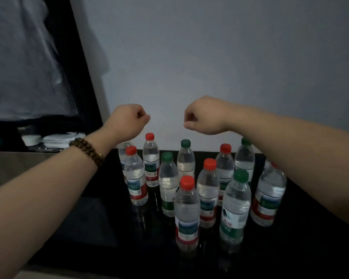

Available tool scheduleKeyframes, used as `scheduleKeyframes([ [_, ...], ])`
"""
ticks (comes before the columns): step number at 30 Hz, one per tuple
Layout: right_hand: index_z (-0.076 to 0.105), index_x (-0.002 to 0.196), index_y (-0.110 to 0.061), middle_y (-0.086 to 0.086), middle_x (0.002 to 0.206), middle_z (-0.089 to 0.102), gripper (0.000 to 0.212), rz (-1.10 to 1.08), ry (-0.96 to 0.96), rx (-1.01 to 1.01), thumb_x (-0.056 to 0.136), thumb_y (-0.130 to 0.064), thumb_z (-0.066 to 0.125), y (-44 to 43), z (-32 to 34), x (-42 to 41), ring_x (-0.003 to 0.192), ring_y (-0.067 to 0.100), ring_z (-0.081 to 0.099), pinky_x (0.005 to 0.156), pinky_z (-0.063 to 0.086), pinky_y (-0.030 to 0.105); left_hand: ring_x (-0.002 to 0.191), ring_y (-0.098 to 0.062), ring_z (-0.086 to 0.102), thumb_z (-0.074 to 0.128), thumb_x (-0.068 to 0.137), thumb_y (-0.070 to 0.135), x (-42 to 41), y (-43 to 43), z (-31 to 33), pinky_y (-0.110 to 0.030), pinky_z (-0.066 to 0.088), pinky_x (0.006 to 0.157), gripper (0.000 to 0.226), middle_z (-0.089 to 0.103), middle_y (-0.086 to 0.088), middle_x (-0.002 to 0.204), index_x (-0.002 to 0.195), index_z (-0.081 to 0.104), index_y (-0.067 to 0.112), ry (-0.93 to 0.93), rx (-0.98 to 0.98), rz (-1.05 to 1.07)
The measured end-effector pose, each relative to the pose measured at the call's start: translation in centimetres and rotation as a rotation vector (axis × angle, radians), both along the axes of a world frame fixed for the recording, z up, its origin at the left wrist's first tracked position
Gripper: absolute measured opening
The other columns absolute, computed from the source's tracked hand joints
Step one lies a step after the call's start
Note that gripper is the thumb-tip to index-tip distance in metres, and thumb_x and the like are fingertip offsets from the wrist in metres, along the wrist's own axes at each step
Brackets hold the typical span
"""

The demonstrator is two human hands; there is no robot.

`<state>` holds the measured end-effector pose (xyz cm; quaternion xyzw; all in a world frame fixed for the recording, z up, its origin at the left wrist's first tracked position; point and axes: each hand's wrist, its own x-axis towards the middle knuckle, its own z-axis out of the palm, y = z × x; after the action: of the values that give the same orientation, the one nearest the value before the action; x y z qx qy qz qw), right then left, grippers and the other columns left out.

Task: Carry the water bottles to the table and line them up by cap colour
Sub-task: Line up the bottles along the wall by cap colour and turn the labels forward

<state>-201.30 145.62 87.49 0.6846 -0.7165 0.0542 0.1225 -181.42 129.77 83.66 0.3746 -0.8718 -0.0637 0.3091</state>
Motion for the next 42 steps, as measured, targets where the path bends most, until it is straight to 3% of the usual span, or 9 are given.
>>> scheduleKeyframes([
  [7, 0.071, 0.115, -0.018, -0.001, 0.106, 0.07, 0.029, -0.033, 0.008, 0.021, 0.1, -0.04, 0.059, 1.1, -0.8, 4.1, 0.097, 0.02, 0.063, 0.084, 0.05, 0.033, 0.08, -0.018, 0.058, 0.066, 0.096, 0.029, 5.1, 0.8, -3.6, -0.029, 0.043, 0.073, 0.015, 0.072, -0.005, 0.093, 0.09, 0.07, 0.016, -0.011, -0.011, 0.086],
  [11, 0.068, 0.118, -0.02, -0.001, 0.112, 0.069, 0.03, -0.018, 0.033, 0.068, 0.1, -0.042, 0.059, -2.0, -1.2, 6.1, 0.095, 0.018, 0.059, 0.082, 0.049, 0.033, 0.087, -0.023, 0.062, 0.067, 0.096, 0.029, 6.6, -0.4, -4.3, -0.032, 0.045, 0.075, 0.014, 0.066, -0.006, 0.1, 0.097, 0.071, 0.015, -0.044, -0.05, 0.073],
  [21, 0.045, 0.15, -0.013, 0.009, 0.137, 0.061, 0.057, -0.062, 0.111, 0.257, 0.103, -0.045, 0.055, -15.0, -3.4, 4.7, 0.125, 0.028, 0.056, 0.087, 0.039, 0.031, 0.115, -0.028, 0.06, 0.064, 0.095, 0.05, 4.4, -10.5, -5.2, -0.042, 0.053, 0.098, 0.062, 0.044, -0.009, 0.145, 0.15, 0.045, 0.027, -0.383, 0.059, 0.116],
  [25, 0.039, 0.155, -0.016, 0.007, 0.139, 0.06, 0.069, -0.032, 0.078, 0.349, 0.1, -0.056, 0.054, -17.7, -5.0, 3.5, 0.125, 0.026, 0.055, 0.093, 0.043, 0.033, 0.105, -0.019, 0.059, 0.078, 0.087, 0.05, 2.5, -13.8, -5.4, -0.032, 0.049, 0.091, 0.07, 0.06, 0.002, 0.126, 0.148, 0.049, 0.032, -0.383, 0.217, 0.018],
  [28, 0.048, 0.146, -0.02, 0.004, 0.129, 0.063, 0.068, 0.011, 0.114, 0.382, 0.094, -0.062, 0.059, -18.9, -5.8, 3.3, 0.105, 0.02, 0.059, 0.086, 0.045, 0.031, 0.093, -0.015, 0.064, 0.087, 0.08, 0.043, 1.2, -14.6, -5.5, -0.027, 0.054, 0.075, 0.065, 0.061, 0.009, 0.108, 0.136, 0.056, 0.031, -0.452, 0.284, -0.019],
  [33, 0.049, 0.139, -0.021, 0.005, 0.12, 0.062, 0.069, 0.026, -0.01, 0.383, 0.088, -0.062, 0.069, -20.2, -8.1, 3.6, 0.097, 0.025, 0.068, 0.084, 0.061, 0.041, 0.061, -0.013, 0.064, 0.086, 0.081, 0.017, -1.1, -15.1, -7.0, -0.025, 0.049, 0.047, 0.04, 0.061, 0.001, 0.083, 0.11, 0.06, 0.021, -0.73, 0.12, 0.078],
  [35, 0.049, 0.132, -0.021, 0.003, 0.111, 0.06, 0.064, 0.049, 0.005, 0.372, 0.087, -0.06, 0.071, -20.5, -9.1, 3.8, 0.092, 0.023, 0.065, 0.074, 0.059, 0.035, 0.06, -0.011, 0.057, 0.084, 0.082, 0.017, -1.8, -15.4, -7.2, -0.024, 0.042, 0.046, 0.039, 0.054, 0.003, 0.081, 0.112, 0.058, 0.022, -0.763, 0.04, 0.086],
  [38, 0.047, 0.111, -0.023, -0.006, 0.088, 0.051, 0.048, 0.069, 0.076, 0.323, 0.087, -0.056, 0.072, -21.2, -10.0, 3.8, 0.083, 0.016, 0.053, 0.056, 0.037, 0.027, 0.074, -0.017, 0.054, 0.085, 0.08, 0.025, -2.2, -16.7, -7.3, -0.028, 0.041, 0.057, 0.048, 0.049, 0.003, 0.089, 0.119, 0.058, 0.022, -0.777, -0.046, 0.065],
  [42, 0.051, 0.123, -0.018, 0.001, 0.102, 0.059, 0.053, 0.036, 0.091, 0.334, 0.089, -0.052, 0.073, -22.2, -9.8, 3.9, 0.093, 0.021, 0.058, 0.068, 0.046, 0.033, 0.076, -0.016, 0.054, 0.092, 0.073, 0.036, -2.4, -18.8, -7.9, -0.029, 0.042, 0.062, 0.059, 0.048, 0.004, 0.092, 0.12, 0.058, 0.023, -0.72, -0.049, 0.027],
])
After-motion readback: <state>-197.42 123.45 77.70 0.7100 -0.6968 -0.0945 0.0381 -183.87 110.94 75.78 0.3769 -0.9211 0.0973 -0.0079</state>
